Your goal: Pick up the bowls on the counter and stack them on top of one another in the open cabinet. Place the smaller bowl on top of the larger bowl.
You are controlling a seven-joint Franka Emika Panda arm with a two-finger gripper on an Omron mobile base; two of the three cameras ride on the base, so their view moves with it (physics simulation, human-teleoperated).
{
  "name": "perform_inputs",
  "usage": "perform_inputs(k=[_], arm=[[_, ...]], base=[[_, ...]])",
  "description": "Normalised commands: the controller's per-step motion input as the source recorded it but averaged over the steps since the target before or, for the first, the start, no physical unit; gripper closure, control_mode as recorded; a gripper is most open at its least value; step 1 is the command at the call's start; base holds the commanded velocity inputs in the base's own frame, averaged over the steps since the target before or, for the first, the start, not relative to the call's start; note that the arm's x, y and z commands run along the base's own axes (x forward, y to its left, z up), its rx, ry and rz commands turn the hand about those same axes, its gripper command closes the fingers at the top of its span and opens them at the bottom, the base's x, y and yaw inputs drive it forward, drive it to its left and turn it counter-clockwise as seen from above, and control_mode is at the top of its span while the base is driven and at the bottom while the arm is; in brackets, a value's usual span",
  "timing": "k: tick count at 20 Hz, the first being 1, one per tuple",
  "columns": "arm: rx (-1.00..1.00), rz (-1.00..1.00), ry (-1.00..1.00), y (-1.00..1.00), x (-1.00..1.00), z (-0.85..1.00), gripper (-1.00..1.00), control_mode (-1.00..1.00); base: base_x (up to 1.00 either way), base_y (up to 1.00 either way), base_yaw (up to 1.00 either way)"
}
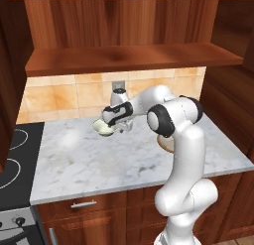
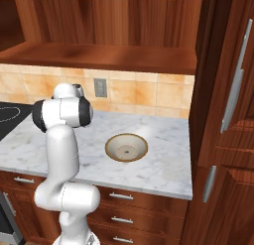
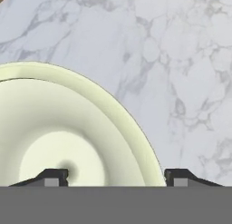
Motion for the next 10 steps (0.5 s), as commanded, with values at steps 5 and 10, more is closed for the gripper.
perform_inputs(k=[5,10], arm=[[0.00,0.00,0.00,0.00,0.00,-0.01,1.00,-1.00],[0.00,0.00,-0.01,0.00,-0.01,0.00,1.00,-1.00]], base=[[0.00,0.00,0.00],[0.00,0.00,0.00]])
